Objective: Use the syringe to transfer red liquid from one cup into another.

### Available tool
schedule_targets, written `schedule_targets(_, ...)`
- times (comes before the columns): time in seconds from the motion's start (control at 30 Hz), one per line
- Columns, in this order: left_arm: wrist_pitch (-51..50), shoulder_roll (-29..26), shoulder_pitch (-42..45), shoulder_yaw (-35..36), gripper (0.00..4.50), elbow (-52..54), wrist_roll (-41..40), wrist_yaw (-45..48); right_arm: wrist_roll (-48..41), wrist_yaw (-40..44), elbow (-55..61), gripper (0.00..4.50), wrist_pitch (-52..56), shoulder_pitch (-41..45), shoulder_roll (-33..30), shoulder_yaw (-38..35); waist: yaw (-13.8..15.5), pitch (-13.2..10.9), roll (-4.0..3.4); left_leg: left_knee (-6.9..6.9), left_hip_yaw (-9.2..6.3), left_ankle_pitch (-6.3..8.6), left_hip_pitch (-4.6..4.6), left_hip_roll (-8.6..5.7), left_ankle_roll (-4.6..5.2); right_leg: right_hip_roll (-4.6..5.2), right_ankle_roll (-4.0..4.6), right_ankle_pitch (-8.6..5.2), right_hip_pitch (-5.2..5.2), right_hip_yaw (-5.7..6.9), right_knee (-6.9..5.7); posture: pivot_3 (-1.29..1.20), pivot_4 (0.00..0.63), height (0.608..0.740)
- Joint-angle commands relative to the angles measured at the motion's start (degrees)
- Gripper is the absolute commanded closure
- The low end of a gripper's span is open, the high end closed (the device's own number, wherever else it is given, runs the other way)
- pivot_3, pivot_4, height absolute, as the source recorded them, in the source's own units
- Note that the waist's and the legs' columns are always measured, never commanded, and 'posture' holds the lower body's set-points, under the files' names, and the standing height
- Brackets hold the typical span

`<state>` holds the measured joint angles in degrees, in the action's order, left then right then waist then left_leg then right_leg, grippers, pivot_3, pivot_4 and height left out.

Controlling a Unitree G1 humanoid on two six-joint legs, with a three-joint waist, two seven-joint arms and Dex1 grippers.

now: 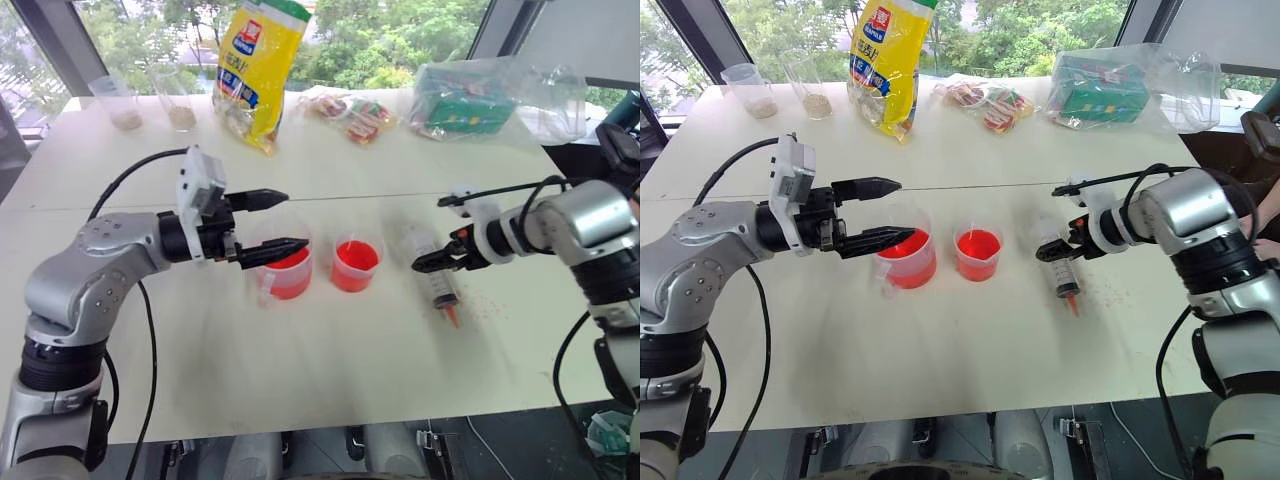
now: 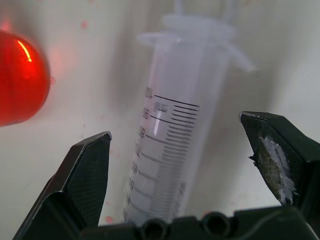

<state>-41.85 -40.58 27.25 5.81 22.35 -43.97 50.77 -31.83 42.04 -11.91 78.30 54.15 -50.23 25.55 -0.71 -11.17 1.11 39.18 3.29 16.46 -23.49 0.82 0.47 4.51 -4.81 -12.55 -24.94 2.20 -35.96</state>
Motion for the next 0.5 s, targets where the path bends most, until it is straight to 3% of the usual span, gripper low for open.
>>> schedule_targets(0.03, 1.34, -0.21, -0.56, 2.27, 0.0, 2.82, -0.28, -1.29, 3.98, 3.36, -1.49, 0.02, -2.6, 2.94, 0.76, 2.13, 0.01, 0.0, 0.0, 0.0, 0.0, 0.0, 0.0, 0.0, 0.0, 0.0, 0.0, 0.0, 0.0, 0.0, -0.02, 0.0, 0.15, 0.74)
schedule_targets(0.23, 1.56, 0.27, -1.18, 2.19, 0.0, 3.56, -0.38, -2.84, 8.67, 7.38, -2.39, 0.02, -4.22, 2.59, 2.21, 5.49, 0.04, 0.01, 0.02, 0.02, 0.0, 0.0, 0.03, -0.02, 0.0, 0.02, 0.0, 0.0, 0.02, 0.0, -0.04, 0.0, 0.15, 0.74)
schedule_targets(0.33, 1.8, 0.28, -1.26, 2.1, 0.0, 3.46, -0.4, -2.96, 10.01, 8.84, -1.37, 0.92, -3.93, 1.82, 2.47, 6.22, 0.02, 0.02, 0.02, 0.02, 0.0, 0.0, 0.08, -0.02, -0.01, 0.02, 0.0, 0.0, 0.06, 0.01, -0.05, 0.0, 0.15, 0.74)
schedule_targets(0.47, 2.46, 0.26, -0.99, 1.81, 0.0, 3.01, -0.06, -2.81, 10.95, 9.98, -0.35, 2.97, -2.84, 1.25, 2.35, 5.45, -0.01, 0.02, 0.02, 0.02, -0.02, -0.01, 0.08, -0.01, -0.02, 0.0, 0.0, 0.0, 0.06, 0.02, -0.06, 0.0, 0.15, 0.74)
schedule_targets(0.5, 2.76, 0.16, -0.86, 1.77, 0.0, 2.7, 0.12, -2.63, 11.01, 9.98, -0.26, 3.15, -2.4, 1.24, 2.31, 4.84, 0.0, 0.02, 0.02, 0.02, -0.02, -0.01, 0.08, -0.01, -0.02, 0.0, 0.0, 0.0, 0.06, 0.02, -0.06, 0.0, 0.15, 0.74)
